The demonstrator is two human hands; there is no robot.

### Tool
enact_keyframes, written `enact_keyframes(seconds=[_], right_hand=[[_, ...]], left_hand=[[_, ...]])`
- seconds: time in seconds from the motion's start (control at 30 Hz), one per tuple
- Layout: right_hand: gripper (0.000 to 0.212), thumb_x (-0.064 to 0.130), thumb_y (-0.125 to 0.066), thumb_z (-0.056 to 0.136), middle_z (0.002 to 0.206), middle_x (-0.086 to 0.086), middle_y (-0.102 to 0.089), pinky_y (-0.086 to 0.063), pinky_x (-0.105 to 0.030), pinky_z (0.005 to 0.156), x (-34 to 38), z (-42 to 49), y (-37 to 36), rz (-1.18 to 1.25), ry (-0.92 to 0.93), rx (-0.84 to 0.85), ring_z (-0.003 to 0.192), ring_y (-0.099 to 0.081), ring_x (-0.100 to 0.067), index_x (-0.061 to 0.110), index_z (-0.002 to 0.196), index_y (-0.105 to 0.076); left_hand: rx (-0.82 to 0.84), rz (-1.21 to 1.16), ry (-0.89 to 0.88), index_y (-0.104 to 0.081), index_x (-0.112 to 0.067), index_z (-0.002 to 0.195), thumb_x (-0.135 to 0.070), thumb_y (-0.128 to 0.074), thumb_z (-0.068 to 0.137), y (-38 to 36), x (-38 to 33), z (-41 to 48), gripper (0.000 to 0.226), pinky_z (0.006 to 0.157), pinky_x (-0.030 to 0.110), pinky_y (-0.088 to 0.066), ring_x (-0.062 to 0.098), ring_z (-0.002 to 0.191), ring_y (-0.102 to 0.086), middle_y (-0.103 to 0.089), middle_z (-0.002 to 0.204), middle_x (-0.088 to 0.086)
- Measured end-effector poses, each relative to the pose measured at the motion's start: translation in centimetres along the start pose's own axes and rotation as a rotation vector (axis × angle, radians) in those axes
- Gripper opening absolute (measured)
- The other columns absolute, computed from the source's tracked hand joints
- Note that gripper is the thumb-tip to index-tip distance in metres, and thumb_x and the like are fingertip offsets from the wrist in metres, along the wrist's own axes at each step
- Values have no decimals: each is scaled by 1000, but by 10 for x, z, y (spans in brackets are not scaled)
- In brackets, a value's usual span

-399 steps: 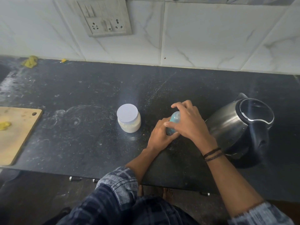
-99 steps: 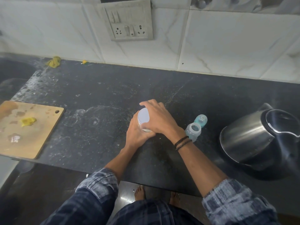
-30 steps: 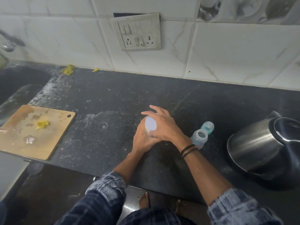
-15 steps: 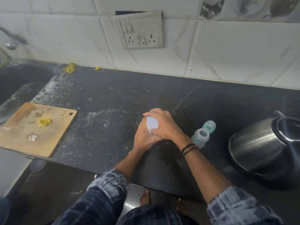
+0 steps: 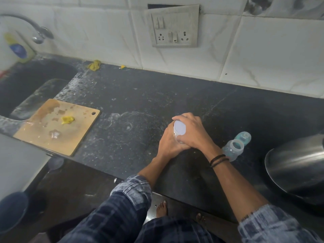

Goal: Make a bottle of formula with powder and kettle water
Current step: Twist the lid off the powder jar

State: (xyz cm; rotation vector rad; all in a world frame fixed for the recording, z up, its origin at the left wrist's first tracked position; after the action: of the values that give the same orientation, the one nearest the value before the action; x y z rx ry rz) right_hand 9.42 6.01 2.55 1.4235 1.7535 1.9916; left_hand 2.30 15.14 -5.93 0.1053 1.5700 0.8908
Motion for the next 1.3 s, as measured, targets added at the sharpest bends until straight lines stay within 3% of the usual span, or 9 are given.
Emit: enact_keyframes(seconds=[0.13, 0.33, 0.77, 0.9, 1.03, 1.23, 1.3], right_hand=[[68, 28, -76, 81, 150, 6, -31, -43, -39, 107, 3, -2, 1, -98, -5, 20, 136, -32, -21, 39, 142, -47], [57, 19, -70, 84, 138, 7, -42, -44, -33, 97, 4, 0, 1, -60, 8, -18, 126, -39, -20, 37, 135, -54], [53, 24, -75, 82, 132, 9, -45, -36, -25, 90, 7, 2, 18, 96, 61, -84, 115, -38, -13, 34, 131, -60], [56, 25, -81, 79, 132, 7, -46, -46, -32, 95, 0, -6, 31, 208, 22, -179, 121, -46, -17, 34, 130, -59], [58, 28, -87, 75, 128, 7, -48, -48, -32, 95, -19, -25, 39, 325, 12, -378, 117, -51, -15, 30, 126, -61], [59, 26, -89, 73, 125, 5, -51, -51, -38, 98, -39, -73, 22, 349, 67, -551, 115, -54, -12, 25, 122, -56], [59, 26, -90, 75, 125, 3, -53, -49, -31, 100, -47, -90, 8, 332, 87, -569, 116, -53, -11, 21, 122, -54]], left_hand=[[-6, -3, -5, -39, -41, 143, -51, -90, 66, 1, -2, 0, 93, 102, 36, -47, 5, 126, -47, -46, 136, -20], [19, 7, 34, -39, -41, 144, -61, -87, 61, -1, -1, 2, 98, 98, 40, -51, 5, 125, -49, -49, 138, -17], [-7, -42, 68, -41, -30, 141, -44, -87, 63, 4, -9, -4, 92, 92, 33, -49, 7, 120, -49, -50, 133, -14], [-17, -60, 53, -39, -39, 139, -46, -89, 64, 6, -11, -5, 91, 96, 39, -51, 6, 123, -51, -50, 136, -18], [-38, -74, 38, -38, -53, 133, -44, -89, 64, 7, -15, -6, 86, 100, 40, -49, 5, 125, -51, -51, 135, -23], [-23, -76, 32, -44, -42, 137, -50, -89, 63, 5, -13, -6, 87, 102, 40, -48, 4, 126, -49, -48, 136, -23], [-18, -76, 30, -44, -43, 137, -51, -91, 62, 5, -12, -5, 89, 103, 39, -47, 4, 127, -48, -48, 137, -23]])
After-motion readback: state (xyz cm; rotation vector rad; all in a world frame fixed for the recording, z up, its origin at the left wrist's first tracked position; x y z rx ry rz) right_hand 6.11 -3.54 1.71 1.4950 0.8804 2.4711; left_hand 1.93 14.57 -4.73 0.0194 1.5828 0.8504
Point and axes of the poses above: each hand's wrist, its own z-axis towards the middle knuckle, its own y-axis out of the back of the hand, x = y × z, the point moved 2 cm from there along z, towards the middle knuckle
